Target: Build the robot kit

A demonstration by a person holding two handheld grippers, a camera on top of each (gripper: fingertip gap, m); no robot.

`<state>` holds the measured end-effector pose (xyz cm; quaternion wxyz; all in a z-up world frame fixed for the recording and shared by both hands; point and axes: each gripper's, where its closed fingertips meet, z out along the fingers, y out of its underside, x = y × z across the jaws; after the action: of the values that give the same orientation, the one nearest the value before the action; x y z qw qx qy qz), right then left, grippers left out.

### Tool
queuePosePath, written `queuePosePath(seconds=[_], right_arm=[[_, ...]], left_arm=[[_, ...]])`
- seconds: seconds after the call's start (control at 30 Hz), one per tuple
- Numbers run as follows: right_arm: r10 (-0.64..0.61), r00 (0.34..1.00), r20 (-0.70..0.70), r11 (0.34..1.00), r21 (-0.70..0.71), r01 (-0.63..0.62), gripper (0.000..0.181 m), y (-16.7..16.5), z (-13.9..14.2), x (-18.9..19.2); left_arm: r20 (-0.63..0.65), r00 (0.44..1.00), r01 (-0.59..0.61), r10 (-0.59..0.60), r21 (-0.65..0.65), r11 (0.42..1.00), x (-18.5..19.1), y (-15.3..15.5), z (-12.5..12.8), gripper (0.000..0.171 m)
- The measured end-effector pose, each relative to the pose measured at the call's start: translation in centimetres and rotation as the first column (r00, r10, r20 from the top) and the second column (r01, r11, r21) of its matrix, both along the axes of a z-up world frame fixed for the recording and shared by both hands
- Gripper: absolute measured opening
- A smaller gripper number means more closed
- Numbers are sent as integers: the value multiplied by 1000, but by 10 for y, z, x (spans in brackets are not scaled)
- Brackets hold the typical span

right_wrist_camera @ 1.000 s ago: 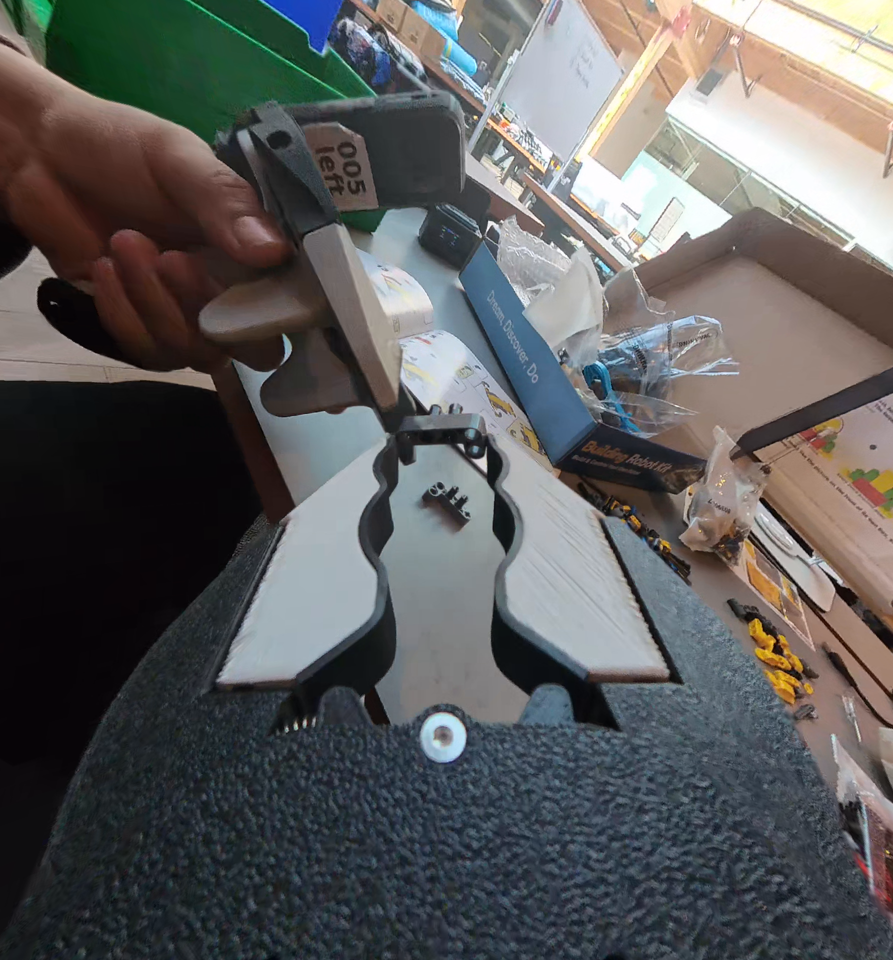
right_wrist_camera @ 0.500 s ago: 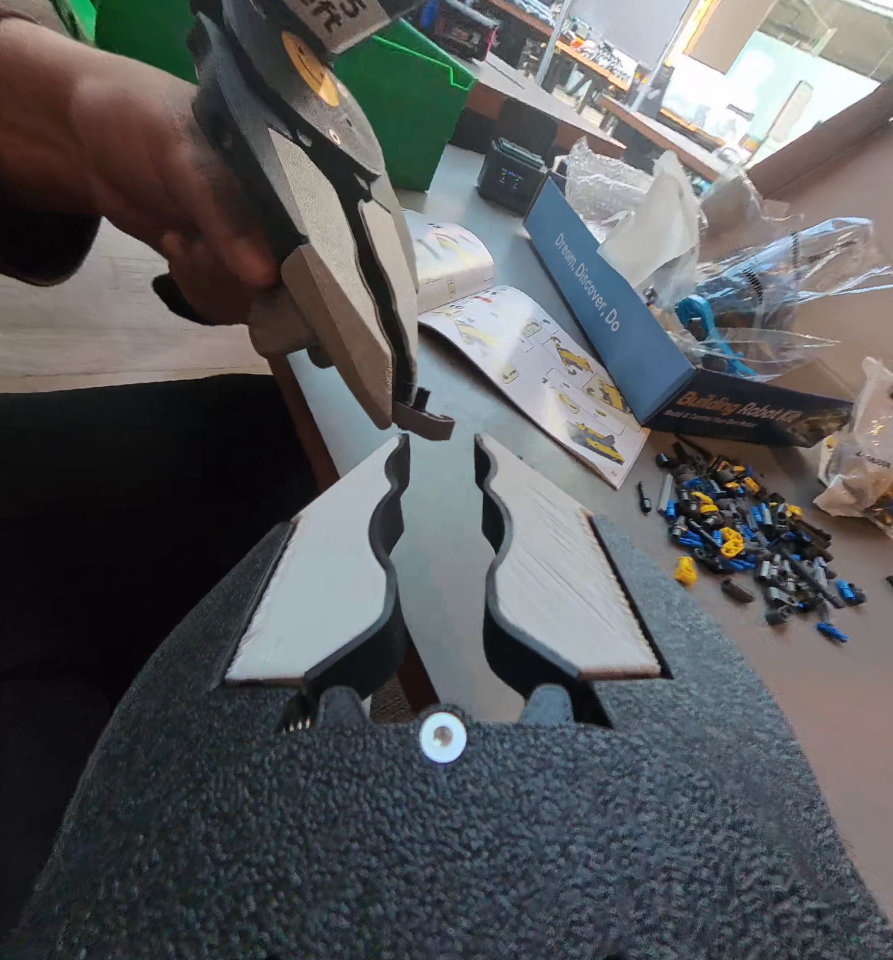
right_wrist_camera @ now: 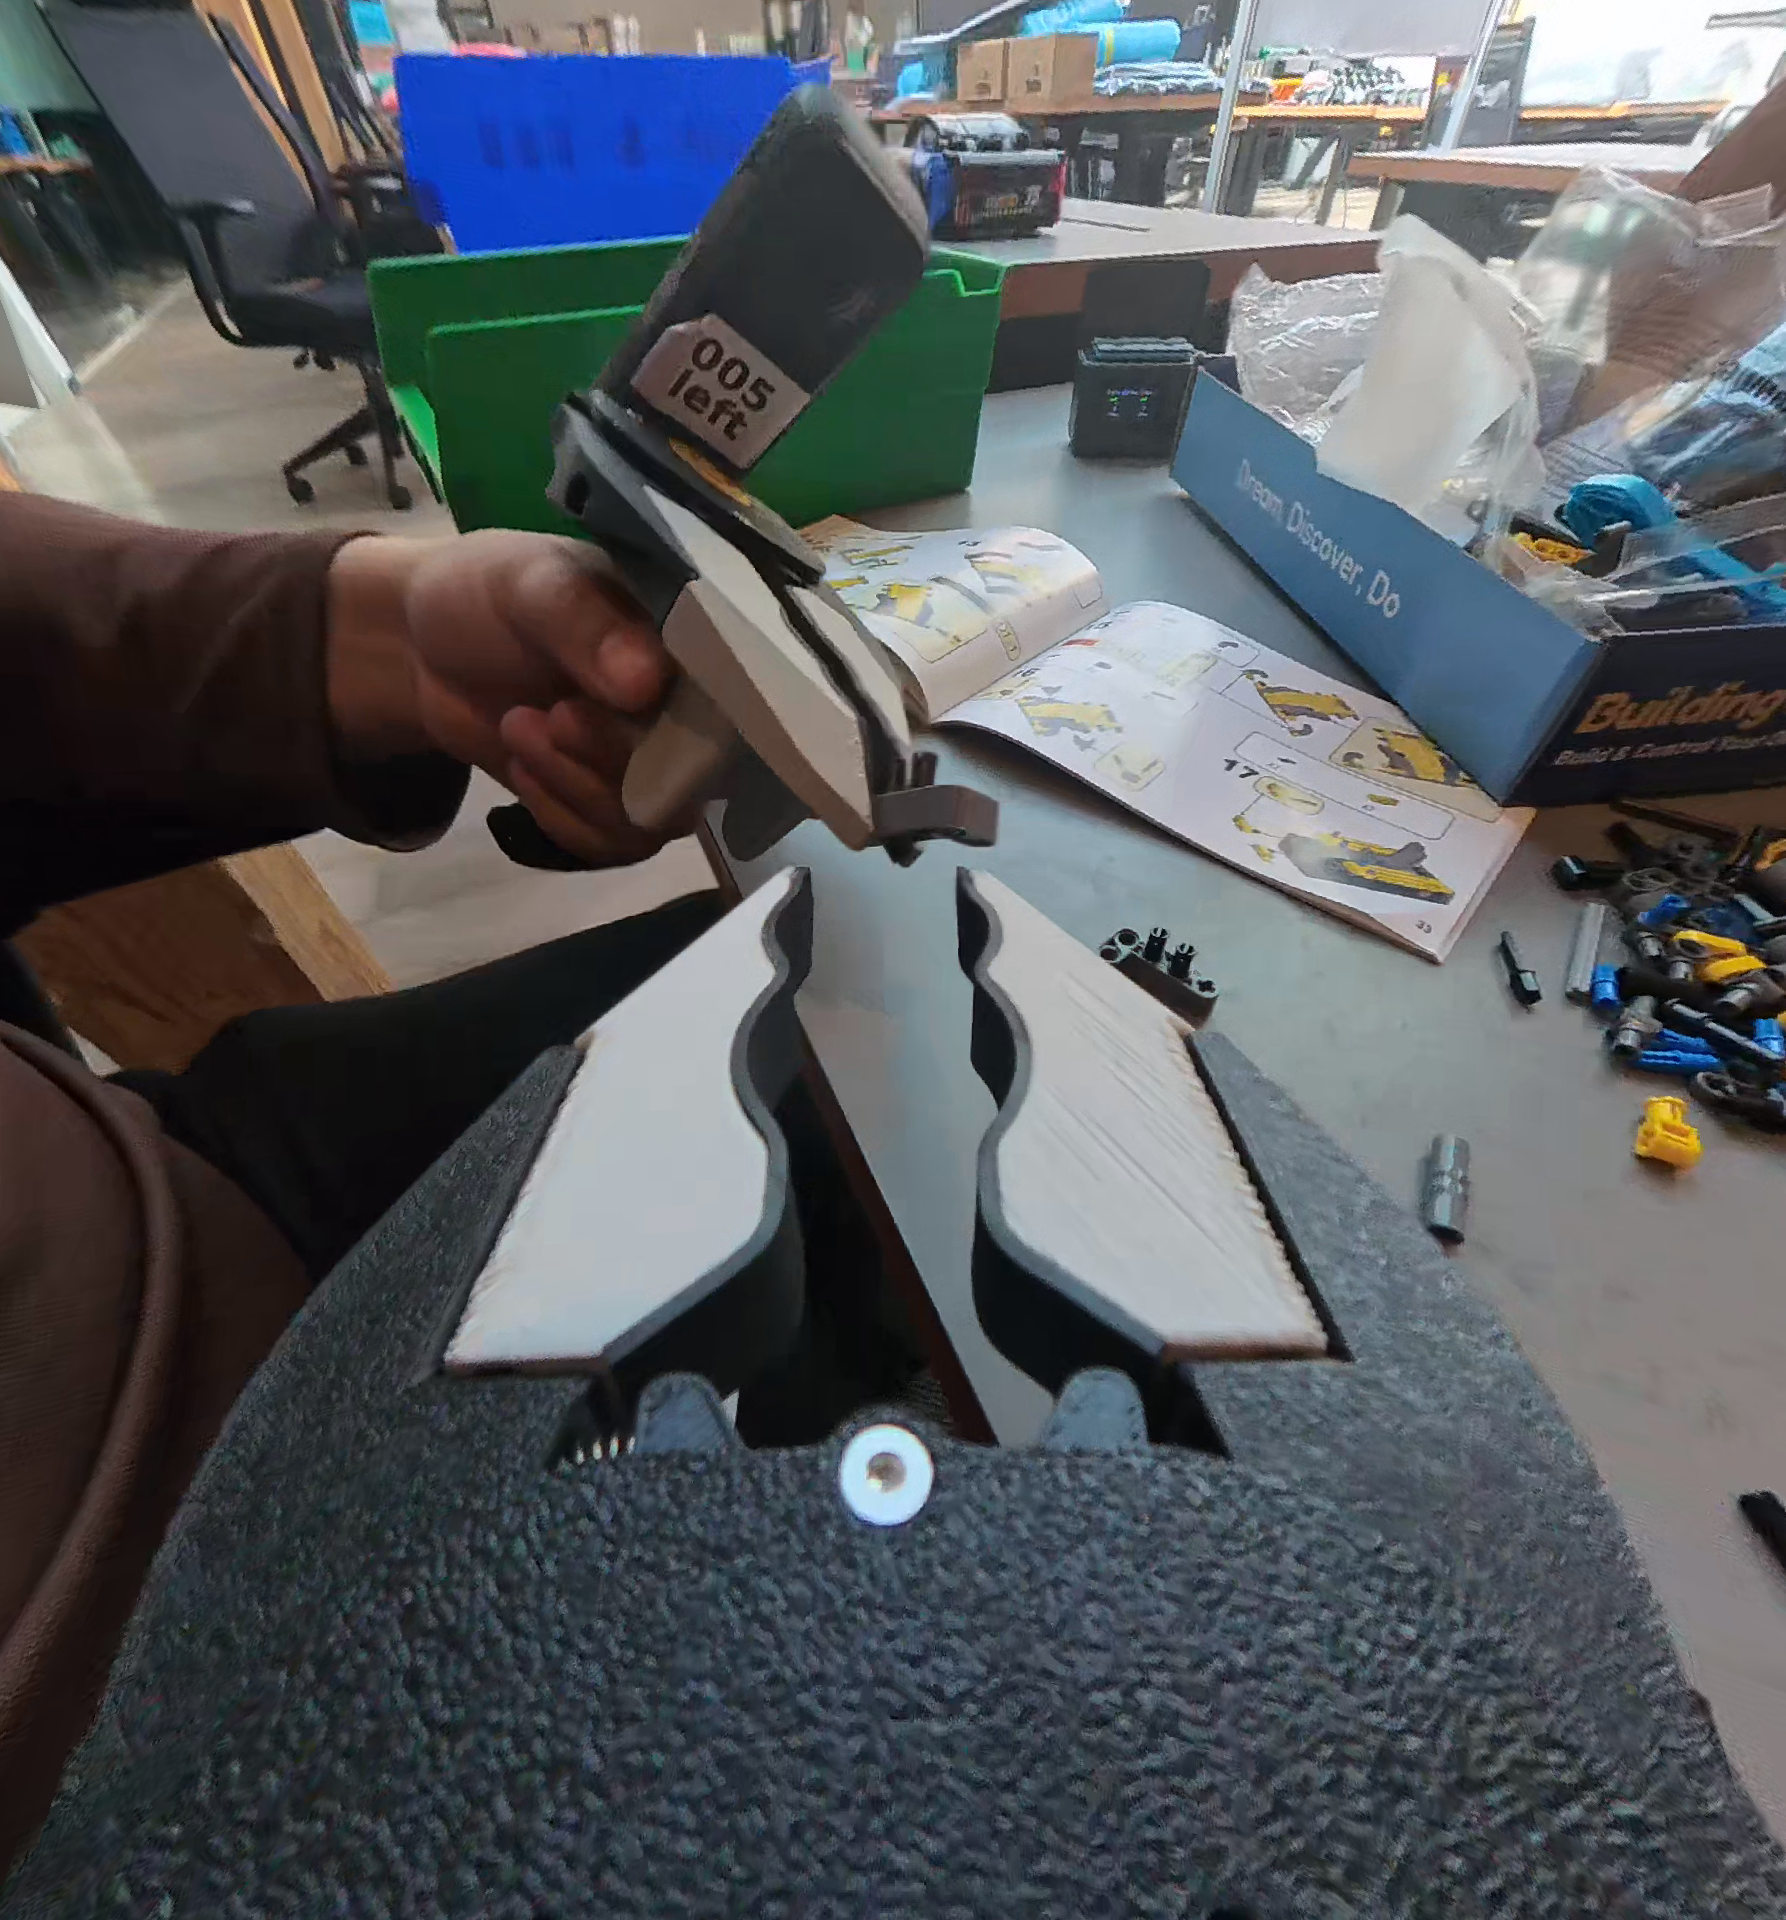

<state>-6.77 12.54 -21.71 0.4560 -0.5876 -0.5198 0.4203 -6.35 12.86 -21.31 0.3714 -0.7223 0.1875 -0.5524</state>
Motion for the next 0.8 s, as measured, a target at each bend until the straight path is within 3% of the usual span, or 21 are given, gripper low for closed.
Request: queuePosePath(seconds=[0.23,0.37,0.5,0.8], right_arm=[[38,987,-158,967,-242,-76,26,4,19,8],[92,970,-223,932,-323,-162,24,-5,27,8],[127,961,-247,915,-345,-210,15,-12,30,7],[74,981,-180,946,-298,-126,19,-2,21,8]], left_arm=[[97,994,53,-59,59,997,4,-8,15,5],[83,992,84,-94,120,989,10,-15,17,5],[-9,990,137,-138,207,969,20,-26,11,5],[-128,991,69,-35,267,961,18,-15,2,5]])
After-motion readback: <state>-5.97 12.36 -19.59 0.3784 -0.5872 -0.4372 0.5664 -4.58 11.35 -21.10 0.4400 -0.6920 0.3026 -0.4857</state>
